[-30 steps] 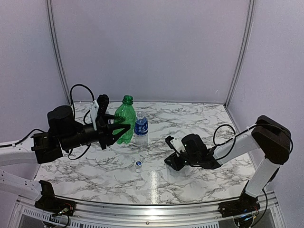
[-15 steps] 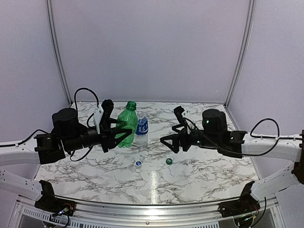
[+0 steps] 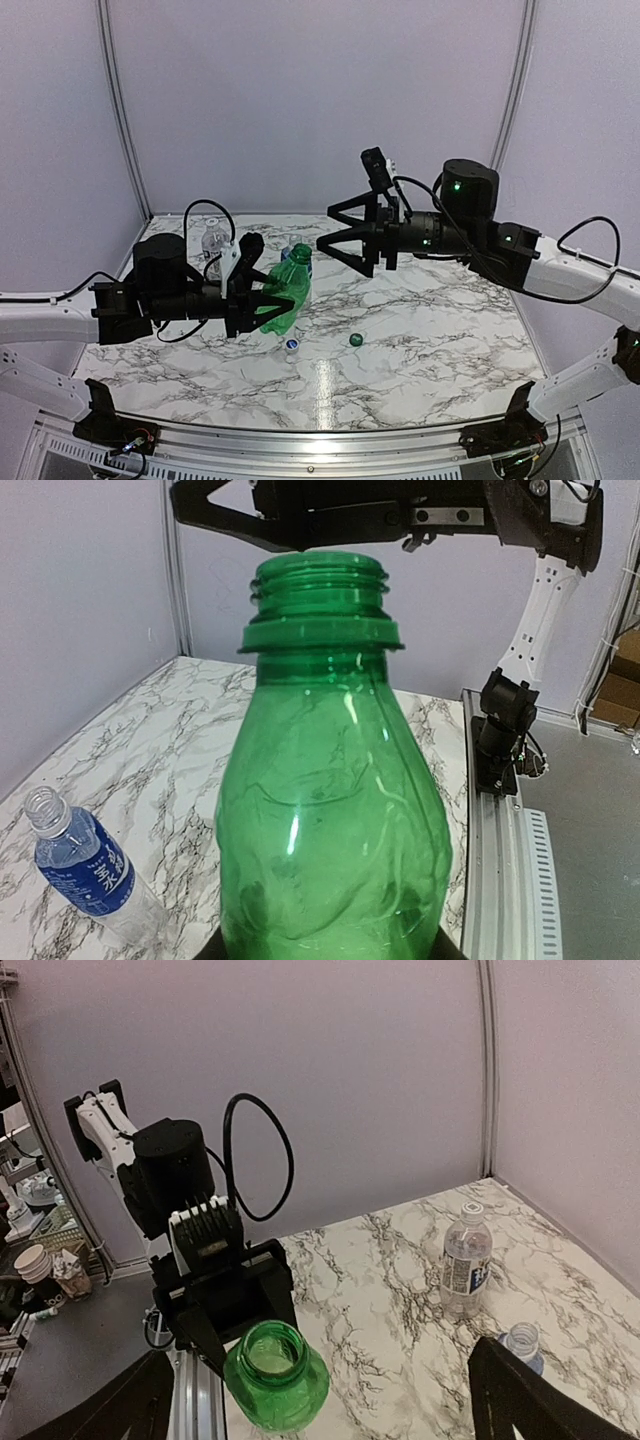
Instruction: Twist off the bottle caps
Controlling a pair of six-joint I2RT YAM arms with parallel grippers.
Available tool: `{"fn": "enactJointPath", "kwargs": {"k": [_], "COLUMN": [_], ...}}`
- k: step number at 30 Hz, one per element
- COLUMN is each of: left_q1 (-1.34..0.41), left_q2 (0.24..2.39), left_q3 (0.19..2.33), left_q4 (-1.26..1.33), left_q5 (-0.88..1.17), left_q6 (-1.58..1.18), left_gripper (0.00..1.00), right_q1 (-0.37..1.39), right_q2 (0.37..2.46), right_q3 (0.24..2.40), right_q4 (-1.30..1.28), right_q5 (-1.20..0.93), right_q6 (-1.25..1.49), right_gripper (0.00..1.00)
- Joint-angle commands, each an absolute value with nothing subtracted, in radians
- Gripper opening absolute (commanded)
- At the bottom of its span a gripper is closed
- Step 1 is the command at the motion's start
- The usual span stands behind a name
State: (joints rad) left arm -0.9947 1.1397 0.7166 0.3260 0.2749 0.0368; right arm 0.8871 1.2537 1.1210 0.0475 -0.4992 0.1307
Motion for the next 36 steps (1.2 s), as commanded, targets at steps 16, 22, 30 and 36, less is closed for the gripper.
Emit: {"fn": "enactJointPath", "kwargs": {"k": [16,22,30,36], "left_q1": [-1.000,-1.002,-1.002,-1.000], "left_q2": [1.169,1.169,1.170,1.134], "left_q3": [0.762,0.756,0.754,0.734], "left_q4": [0.333,0.333,0.331,0.330], "left_q5": [0.328,0.325,0.300,0.171], "left_q6": [0.049,0.050,0.049,0.041], "left_gripper": [0.17,0.17,0.20,0.79], "right_q1": [0.949,0.950,0.950,0.892], "right_q2": [1.426,1.438,1.426,1.355], "right_q3": [1.273,1.283,1.273,1.239], "right_q4": [-0.068,-0.062,-0.071,-0.114], "right_q5": [-0.599,-0.608,-0.549,-0.398], "right_q6": [0.109,0.114,0.114,0.142], "right_gripper": [0.59,0.36,0.00,0.00]}}
